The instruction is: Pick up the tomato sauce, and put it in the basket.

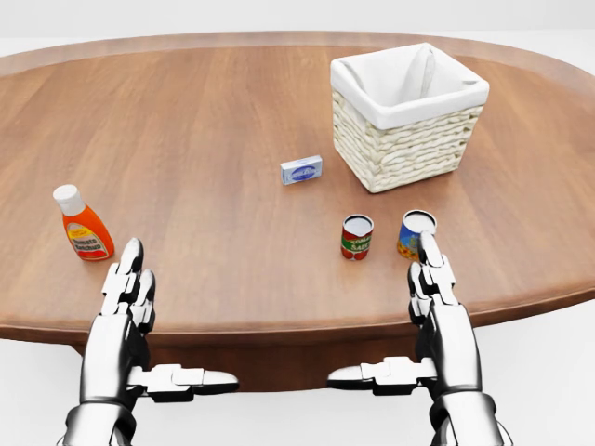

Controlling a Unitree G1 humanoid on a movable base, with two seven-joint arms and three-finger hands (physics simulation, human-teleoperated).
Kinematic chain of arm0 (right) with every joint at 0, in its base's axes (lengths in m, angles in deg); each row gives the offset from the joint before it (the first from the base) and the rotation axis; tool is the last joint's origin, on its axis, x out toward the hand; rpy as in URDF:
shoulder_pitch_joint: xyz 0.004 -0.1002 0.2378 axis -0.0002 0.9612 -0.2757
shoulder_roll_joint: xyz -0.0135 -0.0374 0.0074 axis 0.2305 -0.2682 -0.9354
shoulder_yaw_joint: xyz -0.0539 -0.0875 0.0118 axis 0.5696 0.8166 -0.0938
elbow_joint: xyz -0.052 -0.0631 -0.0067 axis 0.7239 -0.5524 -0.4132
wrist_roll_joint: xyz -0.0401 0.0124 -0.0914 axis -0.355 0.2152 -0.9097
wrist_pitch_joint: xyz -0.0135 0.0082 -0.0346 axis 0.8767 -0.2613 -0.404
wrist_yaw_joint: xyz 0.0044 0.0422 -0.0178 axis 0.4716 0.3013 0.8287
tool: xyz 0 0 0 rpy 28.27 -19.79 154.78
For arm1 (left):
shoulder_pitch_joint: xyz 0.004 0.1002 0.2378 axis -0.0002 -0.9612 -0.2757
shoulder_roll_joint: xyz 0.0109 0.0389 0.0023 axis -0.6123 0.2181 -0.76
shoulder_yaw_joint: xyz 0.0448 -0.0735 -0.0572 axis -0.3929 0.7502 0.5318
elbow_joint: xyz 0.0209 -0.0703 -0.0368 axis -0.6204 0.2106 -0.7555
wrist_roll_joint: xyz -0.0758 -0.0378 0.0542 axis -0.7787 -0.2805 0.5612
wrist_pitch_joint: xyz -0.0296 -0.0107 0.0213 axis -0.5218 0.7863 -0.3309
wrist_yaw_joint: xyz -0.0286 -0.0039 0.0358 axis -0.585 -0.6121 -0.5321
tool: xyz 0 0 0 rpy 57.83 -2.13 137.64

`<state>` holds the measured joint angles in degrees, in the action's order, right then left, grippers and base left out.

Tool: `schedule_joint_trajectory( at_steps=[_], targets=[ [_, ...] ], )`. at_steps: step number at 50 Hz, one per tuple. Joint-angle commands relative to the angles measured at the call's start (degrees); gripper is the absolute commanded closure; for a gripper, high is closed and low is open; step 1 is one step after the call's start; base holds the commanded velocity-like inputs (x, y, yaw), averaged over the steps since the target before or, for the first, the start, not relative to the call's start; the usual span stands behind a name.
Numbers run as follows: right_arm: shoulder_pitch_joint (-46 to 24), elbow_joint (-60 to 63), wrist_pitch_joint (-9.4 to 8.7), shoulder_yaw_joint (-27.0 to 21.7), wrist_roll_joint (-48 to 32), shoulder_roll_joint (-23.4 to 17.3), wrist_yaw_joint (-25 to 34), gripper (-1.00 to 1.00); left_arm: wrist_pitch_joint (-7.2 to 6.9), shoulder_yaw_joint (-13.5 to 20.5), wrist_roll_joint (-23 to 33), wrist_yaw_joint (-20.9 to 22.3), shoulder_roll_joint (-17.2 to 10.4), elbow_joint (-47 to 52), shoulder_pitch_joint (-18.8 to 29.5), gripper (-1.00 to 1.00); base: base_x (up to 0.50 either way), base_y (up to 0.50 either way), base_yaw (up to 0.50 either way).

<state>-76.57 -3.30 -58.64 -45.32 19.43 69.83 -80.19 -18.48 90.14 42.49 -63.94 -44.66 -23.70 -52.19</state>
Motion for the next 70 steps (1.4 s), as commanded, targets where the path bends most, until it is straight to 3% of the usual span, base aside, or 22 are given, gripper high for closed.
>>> schedule_joint_trajectory(
  at_steps=[1, 8, 10, 14, 21, 24, 30, 32, 34, 35, 37, 44, 46, 48, 51, 53, 55, 58, 61, 66, 70],
  targets=[
    [0.5, 0.0, 1.14, -1.1, 1.1, -0.5, 1.5, -1.0, 1.37, 1.5, 0.5, 0.7, -0.8, -1.0, 0.1, -1.0, 0.0, 0.0, 0.0],
    [0.8, 2.0, -0.04, -1.1, 1.2, -0.5, 1.5, -1.0, 1.18, 1.6, 0.4, 0.6, -0.8, -1.0, 0.4, -1.0, 0.0, 0.0, 0.0],
    [1.1, 3.1, -0.66, -1.0, 1.1, -0.5, 1.5, -1.0, 0.5, 1.6, 0.4, 0.6, -0.8, 0.0, 0.2, -1.0, 0.0, 0.0, 0.0],
    [0.9, 2.5, 0.02, -1.2, 1.3, -0.6, 1.7, -1.0, 0.96, 1.5, 0.6, 0.6, -0.8, -0.5, 0.2, -1.0, 0.0, 0.0, 0.0],
    [1.2, 4.6, -1.36, -1.2, 1.3, -0.5, 1.7, -1.0, 0.62, 1.8, 0.3, 0.6, -0.9, -0.1, 0.4, -1.0, 0.0, 0.0, 0.0],
    [1.4, 5.1, -1.51, -1.4, 1.4, -0.6, 1.7, -1.0, -0.74, 1.7, 0.1, 0.8, -0.9, 2.1, -0.1, -1.0, 0.0, 0.0, 0.0],
    [1.5, 5.2, -1.29, -1.6, 1.4, -0.6, 1.5, -1.0, 0.06, 2.0, 0.1, 0.7, -0.9, 1.1, 0.2, -1.0, 0.0, 0.0, 0.0],
    [2.2, 8.1, -2.69, -1.8, 1.5, -0.7, 1.3, -1.0, -2.2, 2.3, -0.4, 0.8, -1.0, 4.5, -0.3, -1.0, 0.0, 0.0, 0.0],
    [2.7, 11.1, -3.77, -2.6, 1.7, -0.8, 1.0, -1.0, -2.94, 2.8, -0.8, 0.5, -1.0, 6.0, -0.3, -1.0, 0.0, 0.0, 0.0],
    [3.5, 15.7, -5.29, -3.8, 2.4, -1.2, 0.8, -1.0, -4.76, 3.5, -1.4, 0.6, -1.4, 9.0, -0.3, -1.0, 0.0, 0.0, 0.0],
    [4.1, 20.7, -5.29, -5.9, 3.5, -1.6, 0.7, -1.0, -5.7, 5.1, -2.4, 0.0, -1.9, 11.6, 0.5, -1.0, 0.0, 0.0, 0.0],
    [5.2, 49.3, -5.29, -18.3, 8.0, -3.0, 1.0, -1.0, -5.7, 11.7, -8.6, -2.5, -3.6, 27.8, 2.6, -1.0, 0.0, 0.0, 0.0],
    [3.5, 58.7, -5.29, -25.4, 12.8, -4.6, 0.3, -1.0, -5.7, 14.4, -11.8, -3.6, -4.3, 33.5, 3.3, -1.0, 0.0, 0.0, 0.0],
    [4.7, 59.8, -5.29, -28.8, 20.1, -9.0, -4.3, -1.0, -5.7, 15.7, -13.6, -4.8, -4.7, 36.2, 3.7, -1.0, 0.0, 0.0, 0.0],
    [13.9, 59.9, -5.29, -35.1, 38.8, -25.9, -19.7, -1.0, -5.7, 19.1, -17.5, -8.0, -5.4, 44.8, 4.4, -1.0, 0.0, 0.0, 0.0],
    [20.2, 59.9, -5.29, -39.2, 45.9, -33.8, -26.0, -1.0, -5.7, 21.4, -19.8, -10.1, -6.0, 46.7, 5.3, -1.0, 0.0, 0.0, 0.0],
    [25.9, 59.9, -5.29, -44.9, 51.4, -39.0, -29.1, -1.0, -5.7, 24.7, -23.7, -13.4, -6.5, 46.5, 7.0, -1.0, 0.0, 0.0, 0.0],
    [31.3, 59.9, -5.29, -53.1, 57.5, -41.3, -29.2, -1.0, -5.7, 26.7, -28.0, -17.1, -8.3, 45.9, 7.4, -1.0, 0.0, 0.0, 0.0],
    [33.1, 59.9, -4.52, -58.1, 61.1, -39.9, -27.1, -1.0, -5.7, 26.2, -29.8, -18.5, -9.4, 46.5, 6.5, -1.0, 0.0, 0.0, 0.0],
    [32.7, 59.9, -4.21, -56.8, 60.2, -38.5, -25.9, -1.0, -5.7, 25.0, -29.3, -18.6, -9.7, 46.0, 5.9, -1.0, 0.0, 0.0, 0.0],
    [32.8, 59.9, -2.38, -55.2, 59.8, -38.0, -25.5, -1.0, -5.7, 24.9, -29.5, -18.4, -9.9, 45.7, 5.8, -1.0, 0.0, 0.0, 0.0]
  ],
)
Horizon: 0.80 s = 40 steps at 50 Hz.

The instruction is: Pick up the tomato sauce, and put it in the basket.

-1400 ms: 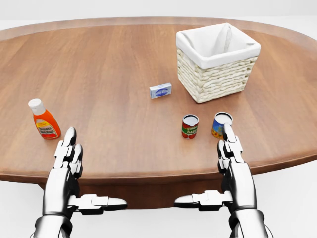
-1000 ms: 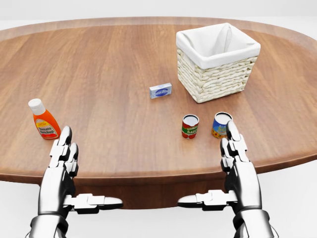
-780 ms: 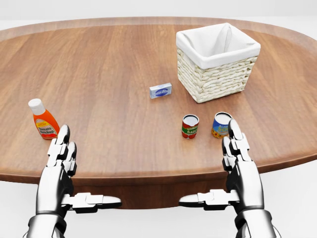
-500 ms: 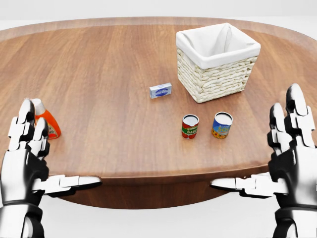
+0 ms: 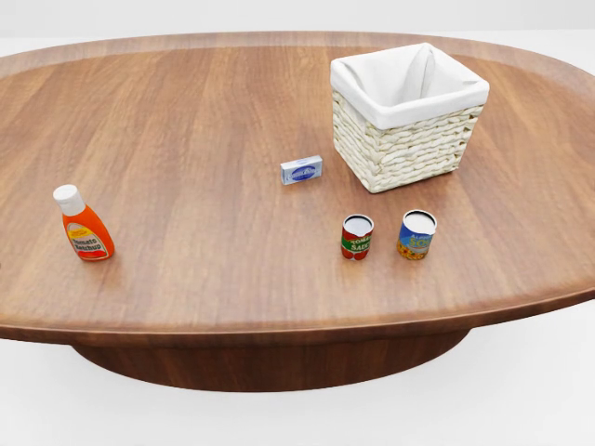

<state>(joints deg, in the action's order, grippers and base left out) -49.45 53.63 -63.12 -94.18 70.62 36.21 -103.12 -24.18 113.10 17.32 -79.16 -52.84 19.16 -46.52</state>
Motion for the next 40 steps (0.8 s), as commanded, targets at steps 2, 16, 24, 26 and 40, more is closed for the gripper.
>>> schedule_joint_trajectory(
  at_steps=[2, 16, 24, 26, 40],
  targets=[
    [5.8, 3.0, 2.17, -6.1, 8.4, -4.6, -2.7, -1.0, 0.0, 1.6, -4.1, -3.2, -1.6, 2.9, 0.1, -1.0, 0.0, 0.0, 0.0],
    [6.3, 3.0, 2.79, -6.0, 9.5, -5.6, -2.6, -1.0, 0.0, 1.3, -3.8, -2.7, -1.6, 3.1, 0.4, -1.0, 0.0, -0.19, 0.0],
    [6.5, 3.0, 3.16, -5.8, 9.0, -4.9, -1.7, -1.0, 0.0, 0.8, -2.7, -2.1, -1.5, 4.2, 0.0, -1.0, 0.0, -0.44, 0.0],
    [6.6, 3.0, 3.26, -5.8, 9.0, -4.9, -1.7, -1.0, 0.0, 0.6, -2.2, -1.5, -1.3, 3.5, 0.0, -1.0, 0.0, -0.44, 0.0],
    [7.4, 3.0, 3.59, -6.5, 9.9, -5.9, -2.0, -1.0, 0.0, 0.6, -2.2, -1.0, -1.0, 4.7, -0.1, -1.0, 0.0, -0.44, 0.0]
  ],
)
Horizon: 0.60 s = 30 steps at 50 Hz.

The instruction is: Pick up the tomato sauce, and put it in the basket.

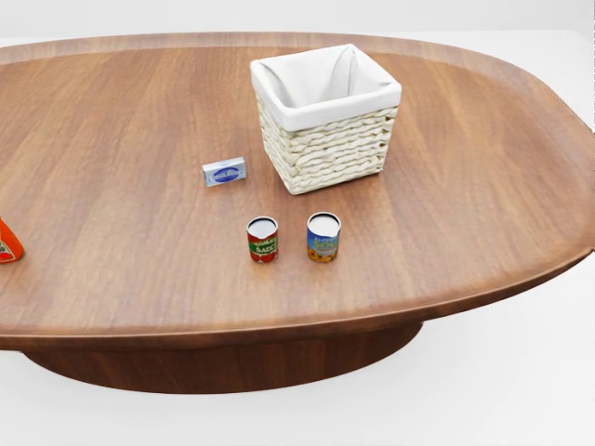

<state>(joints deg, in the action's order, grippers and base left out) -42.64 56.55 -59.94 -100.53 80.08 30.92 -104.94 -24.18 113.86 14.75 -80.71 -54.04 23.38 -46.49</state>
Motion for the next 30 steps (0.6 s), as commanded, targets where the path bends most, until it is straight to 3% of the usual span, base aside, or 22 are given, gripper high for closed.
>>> schedule_joint_trajectory(
  at_steps=[1, 27, 30],
  targets=[
    [0.6, 0.1, 0.42, -0.2, 0.6, -0.7, -0.2, -1.0, 0.0, -0.2, 0.5, 0.6, 0.3, 0.3, -0.1, -1.0, 0.0, -0.44, 0.0],
    [1.4, 0.1, 2.39, 3.6, -2.6, -0.5, 0.0, -1.0, 0.0, 0.0, 0.5, 0.8, 0.4, 0.3, -0.2, -1.0, 0.0, -0.44, 0.0],
    [1.6, 0.1, 2.43, 4.8, -4.3, -1.0, -0.8, -1.0, 0.0, -0.2, 0.7, 0.9, 0.5, 0.2, -0.3, -1.0, 0.0, -0.07, 0.0]
  ],
)
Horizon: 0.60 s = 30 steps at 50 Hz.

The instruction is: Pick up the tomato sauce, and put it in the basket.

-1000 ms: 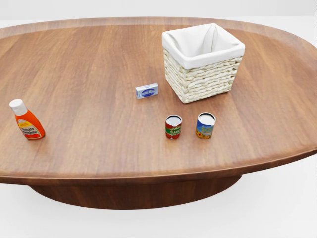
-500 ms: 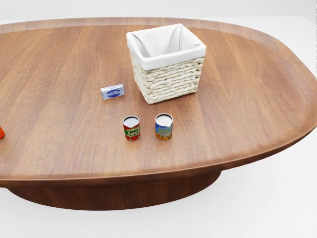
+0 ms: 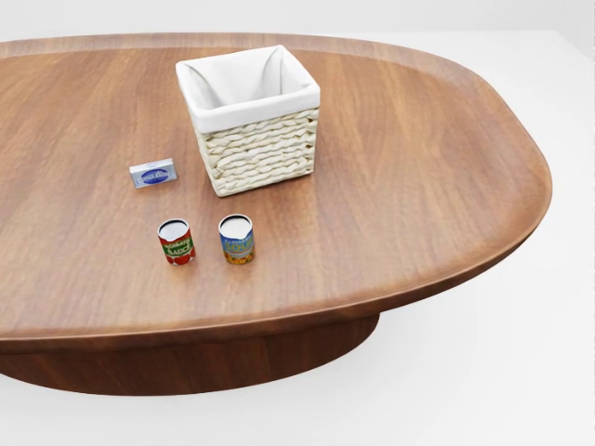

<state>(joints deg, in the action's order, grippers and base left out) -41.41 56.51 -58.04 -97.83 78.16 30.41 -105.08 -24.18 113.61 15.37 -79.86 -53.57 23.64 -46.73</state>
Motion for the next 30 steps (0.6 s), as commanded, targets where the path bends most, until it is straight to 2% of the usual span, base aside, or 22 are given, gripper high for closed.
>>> schedule_joint_trajectory(
  at_steps=[1, 6, 13, 30],
  targets=[
    [0.6, 0.1, 0.53, 2.1, -2.6, -0.9, -0.8, -1.0, 0.0, 0.1, 0.1, 0.0, 0.0, -0.1, 0.0, -1.0, 0.0, 0.0, 0.0],
    [0.8, 0.1, 0.52, 2.2, -2.5, -0.8, -0.8, -1.0, 0.0, 0.1, 0.0, 0.0, 0.0, 0.1, -0.1, -1.0, 0.0, 0.0, 0.0],
    [-0.2, 0.1, 0.46, 5.5, -5.4, -0.7, -0.6, -1.0, 0.0, -0.1, 0.3, 0.1, 0.1, -0.1, -0.1, -1.0, 0.03, 0.0, 0.0],
    [0.0, 0.1, 1.56, 8.1, -7.6, -0.4, 0.3, -1.0, 0.0, 0.1, 0.0, 0.0, 0.0, -0.1, 0.0, -1.0, 0.38, 0.0, 0.0]
  ],
)
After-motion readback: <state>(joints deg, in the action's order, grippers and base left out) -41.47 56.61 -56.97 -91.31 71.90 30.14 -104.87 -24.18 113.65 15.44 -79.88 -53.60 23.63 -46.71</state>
